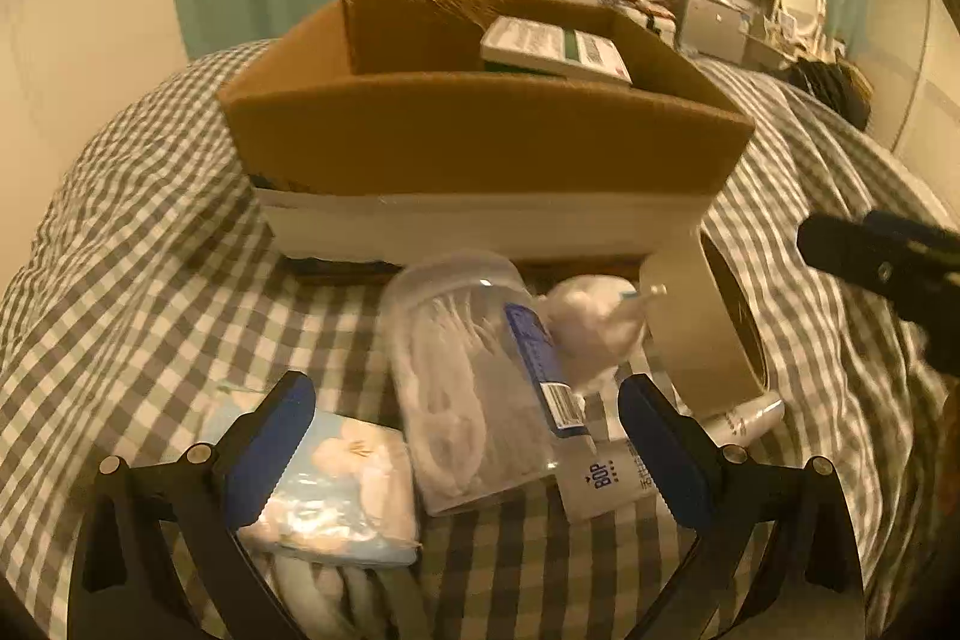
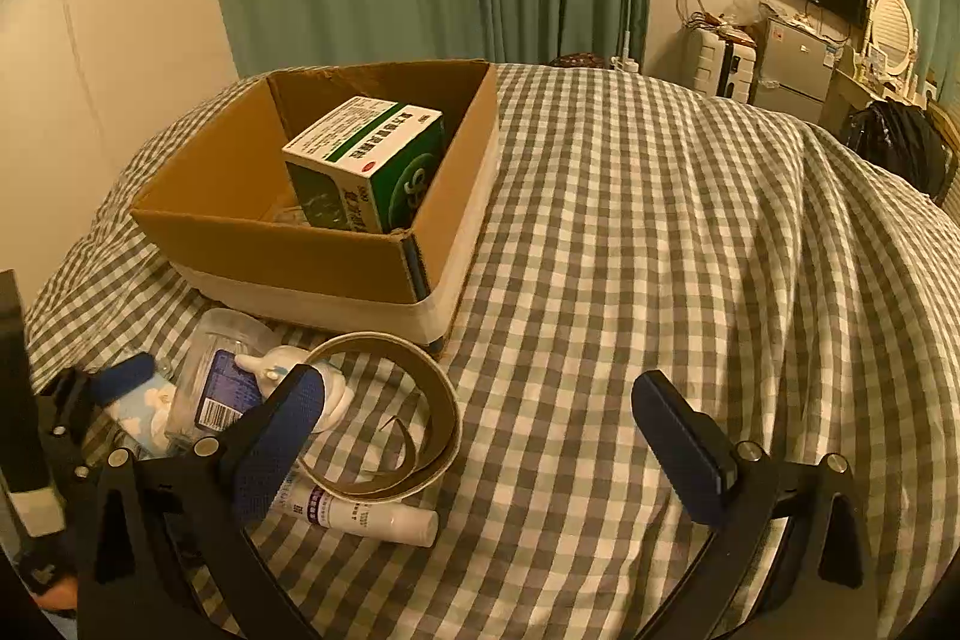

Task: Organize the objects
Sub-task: 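Grasp the clear cotton-swab jar with the left tool while the right grasps the beige tape roll, then carry the jar and tape roll into the cardboard box while both tools release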

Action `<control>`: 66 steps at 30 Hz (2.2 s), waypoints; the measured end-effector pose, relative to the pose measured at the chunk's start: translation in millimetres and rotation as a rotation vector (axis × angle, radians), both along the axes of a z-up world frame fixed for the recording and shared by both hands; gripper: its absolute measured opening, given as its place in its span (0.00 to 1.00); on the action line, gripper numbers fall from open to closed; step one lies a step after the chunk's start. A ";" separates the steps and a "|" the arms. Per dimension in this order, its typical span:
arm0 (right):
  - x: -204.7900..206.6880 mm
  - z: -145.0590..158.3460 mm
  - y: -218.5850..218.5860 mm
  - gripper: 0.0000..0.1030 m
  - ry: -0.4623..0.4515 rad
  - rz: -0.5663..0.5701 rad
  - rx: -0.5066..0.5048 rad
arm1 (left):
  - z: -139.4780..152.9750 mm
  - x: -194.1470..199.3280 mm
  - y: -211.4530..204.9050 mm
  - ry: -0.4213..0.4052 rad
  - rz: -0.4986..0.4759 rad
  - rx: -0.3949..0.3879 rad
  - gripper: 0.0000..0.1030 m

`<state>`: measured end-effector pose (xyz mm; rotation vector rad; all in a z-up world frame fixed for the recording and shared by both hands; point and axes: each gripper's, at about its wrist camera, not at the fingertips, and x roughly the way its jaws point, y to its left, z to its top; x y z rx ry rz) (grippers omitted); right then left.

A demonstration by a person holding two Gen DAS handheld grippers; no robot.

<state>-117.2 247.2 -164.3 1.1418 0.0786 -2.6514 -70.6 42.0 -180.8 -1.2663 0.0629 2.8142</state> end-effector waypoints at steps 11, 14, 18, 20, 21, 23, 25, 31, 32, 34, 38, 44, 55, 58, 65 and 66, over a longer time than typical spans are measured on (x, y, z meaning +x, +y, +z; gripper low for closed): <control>-7.1 -26.8 -10.7 1.00 -0.133 0.059 -0.107 | -17.8 -6.9 12.3 -0.041 -0.068 -0.036 0.85; -10.7 -31.4 -16.2 1.00 -0.146 0.067 -0.092 | -18.4 -6.0 15.3 -0.041 -0.082 -0.056 0.77; -13.1 -38.4 -17.1 1.00 -0.173 0.077 -0.107 | -15.5 -6.5 8.9 -0.042 -0.088 -0.028 0.75; -15.5 -41.5 -17.5 1.00 -0.190 0.084 -0.123 | -11.2 -4.7 4.0 -0.041 -0.088 0.000 0.74; -16.6 -44.2 -17.7 1.00 -0.200 0.089 -0.129 | -8.9 -4.0 2.8 -0.039 -0.088 0.010 0.73; -17.3 -48.1 -17.3 1.00 -0.219 0.100 -0.141 | -5.9 -2.5 -3.1 -0.035 -0.082 0.028 0.72; -17.4 -49.9 -17.0 0.98 -0.232 0.102 -0.153 | -3.2 -0.4 -6.6 -0.030 -0.073 0.046 0.70; -10.7 -42.9 -16.7 0.81 -0.217 0.123 -0.133 | 5.1 5.0 -14.6 0.002 -0.059 0.060 0.67; -8.7 -40.9 -16.9 0.79 -0.205 0.120 -0.119 | 6.6 6.5 -15.6 0.006 -0.058 0.059 0.67; -6.0 -35.1 -14.3 0.41 -0.191 0.143 -0.149 | 10.4 11.6 -17.7 0.012 -0.054 0.056 0.66; -1.2 -25.4 -15.5 0.41 -0.151 0.138 -0.099 | 26.2 20.5 -18.7 0.018 -0.051 0.097 0.65; 8.0 -22.7 -19.4 0.23 -0.141 0.176 -0.065 | 33.7 32.8 -22.1 0.022 -0.030 0.074 0.64; 20.7 1.3 -22.0 0.05 -0.102 0.229 -0.081 | 61.5 49.2 -26.2 0.032 -0.007 0.082 0.63; 30.8 18.2 -17.5 0.04 -0.073 0.234 -0.110 | 75.8 54.3 -29.3 0.049 -0.007 0.115 0.62; 46.5 58.6 -23.3 0.04 0.006 0.260 -0.107 | 116.0 59.4 -33.0 0.129 -0.042 0.137 0.62; 47.5 67.0 -26.4 0.04 0.019 0.272 -0.100 | 121.4 59.2 -33.8 0.141 -0.043 0.136 0.62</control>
